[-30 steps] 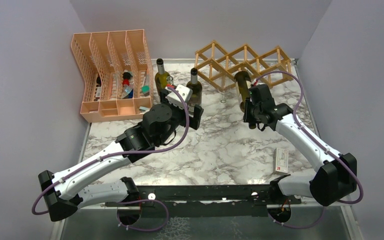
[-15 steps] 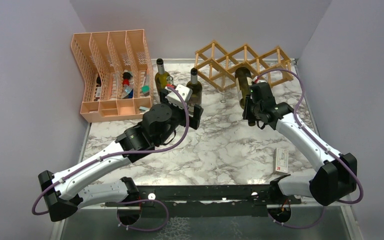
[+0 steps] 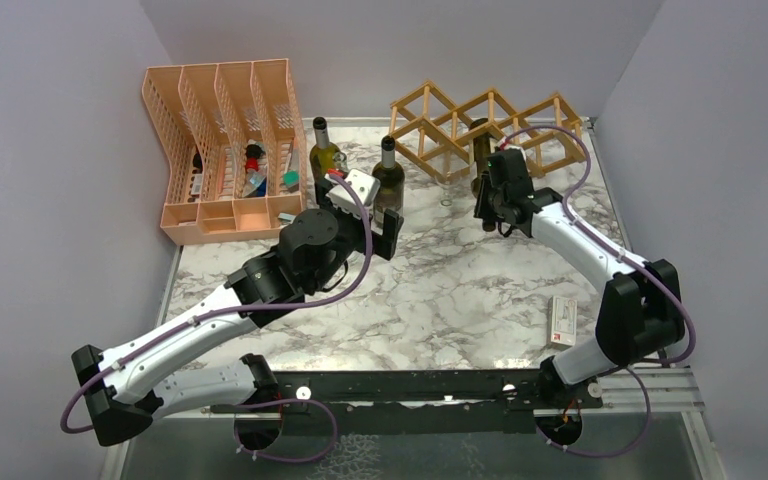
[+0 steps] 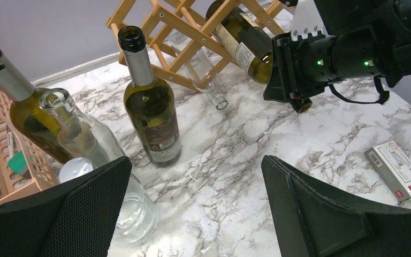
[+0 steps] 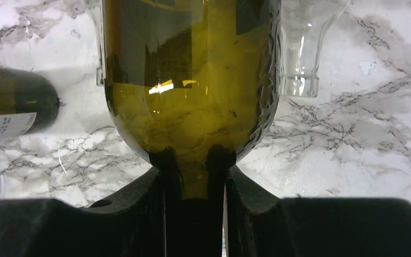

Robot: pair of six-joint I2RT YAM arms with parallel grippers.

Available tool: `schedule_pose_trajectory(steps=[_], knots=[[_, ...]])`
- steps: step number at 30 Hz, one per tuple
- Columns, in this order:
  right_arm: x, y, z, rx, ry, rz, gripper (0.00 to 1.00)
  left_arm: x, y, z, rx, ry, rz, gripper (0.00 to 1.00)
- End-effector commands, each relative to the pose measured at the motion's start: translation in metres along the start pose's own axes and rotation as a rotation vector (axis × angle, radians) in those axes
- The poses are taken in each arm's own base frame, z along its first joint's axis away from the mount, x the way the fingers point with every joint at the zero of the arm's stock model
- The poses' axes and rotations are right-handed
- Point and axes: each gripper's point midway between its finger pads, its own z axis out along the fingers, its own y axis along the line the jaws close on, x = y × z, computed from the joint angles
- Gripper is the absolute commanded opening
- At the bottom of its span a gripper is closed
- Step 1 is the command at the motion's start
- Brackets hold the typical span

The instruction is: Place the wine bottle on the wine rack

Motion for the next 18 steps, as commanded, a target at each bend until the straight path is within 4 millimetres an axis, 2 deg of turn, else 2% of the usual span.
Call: schedule_pose_trajectory(steps=[1,15,18], knots=[[-0.074,0.01,-0.003,-0.029,-0.224,0.072,0.01,-0.001,0.003,-0.007,0.003,-0.006,-0.001,0.99],[-0.1,0.01,0.024,-0.039,-0.262,0.043,0.01,-0.001,0.004,-0.009,0.001,-0.005,-0.004,0.99],[-0.106,0.01,0.03,-0.035,-0.258,0.042,0.05,-0.001,0.004,-0.009,0.001,-0.004,-0.005,0.99]])
